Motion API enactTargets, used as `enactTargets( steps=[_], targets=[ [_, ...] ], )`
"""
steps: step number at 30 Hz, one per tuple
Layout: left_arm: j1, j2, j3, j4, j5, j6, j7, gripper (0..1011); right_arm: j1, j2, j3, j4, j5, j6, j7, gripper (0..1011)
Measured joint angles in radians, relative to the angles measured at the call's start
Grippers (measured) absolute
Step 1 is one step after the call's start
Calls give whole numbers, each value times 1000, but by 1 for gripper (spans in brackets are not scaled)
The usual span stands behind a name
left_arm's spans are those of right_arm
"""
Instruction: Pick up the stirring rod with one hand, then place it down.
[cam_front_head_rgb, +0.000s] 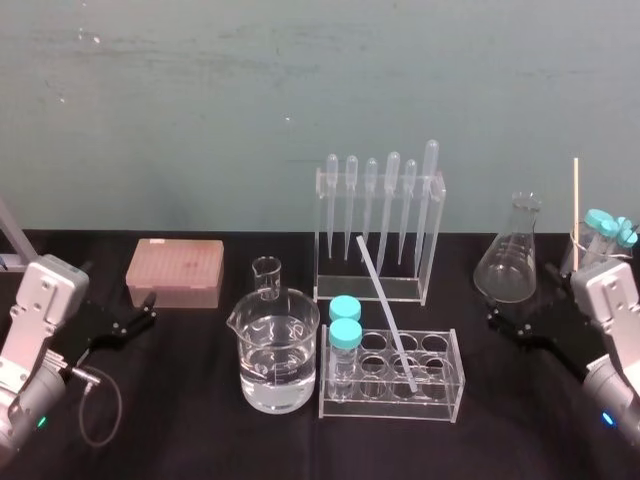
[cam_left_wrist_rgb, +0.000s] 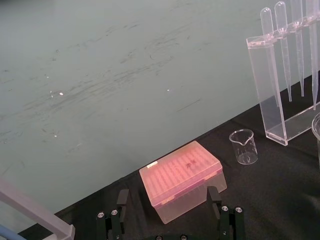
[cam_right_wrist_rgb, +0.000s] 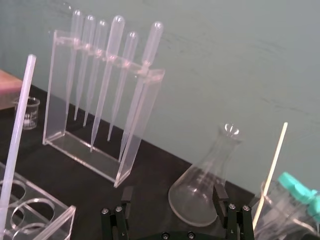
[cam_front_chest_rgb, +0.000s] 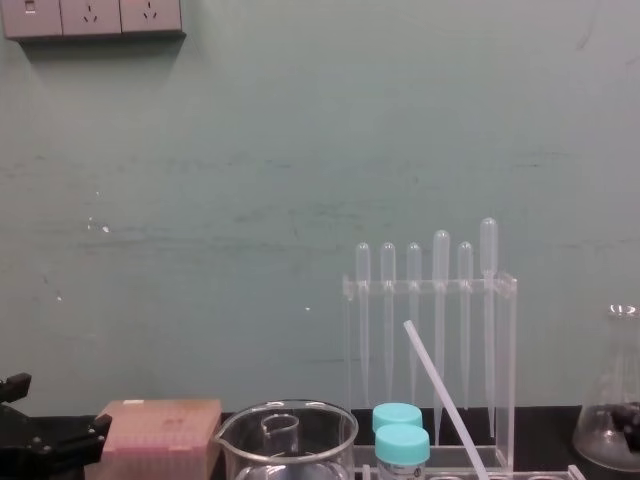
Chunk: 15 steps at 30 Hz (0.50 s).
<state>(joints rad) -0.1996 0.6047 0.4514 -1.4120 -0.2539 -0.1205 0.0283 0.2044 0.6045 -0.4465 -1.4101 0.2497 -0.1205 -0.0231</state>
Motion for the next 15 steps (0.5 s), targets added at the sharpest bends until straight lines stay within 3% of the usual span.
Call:
enactTargets(
  steps=[2, 5, 8, 11, 15],
  targets=[
    [0, 0, 0, 0, 0, 0, 0, 1000, 6, 0, 8, 0, 8, 3, 17, 1003],
    [0, 0, 0, 0, 0, 0, 0, 1000, 16, -10, 39, -16, 82, 35, 75, 1003],
    [0, 0, 0, 0, 0, 0, 0, 1000, 34, -31, 86, -48, 222, 113, 176, 1003],
    [0, 0, 0, 0, 0, 0, 0, 1000, 47, -41, 102, -65, 286, 163, 228, 1003],
    [0, 0, 0, 0, 0, 0, 0, 1000, 91, -67, 118, -87, 398, 308, 321, 1003]
  ],
)
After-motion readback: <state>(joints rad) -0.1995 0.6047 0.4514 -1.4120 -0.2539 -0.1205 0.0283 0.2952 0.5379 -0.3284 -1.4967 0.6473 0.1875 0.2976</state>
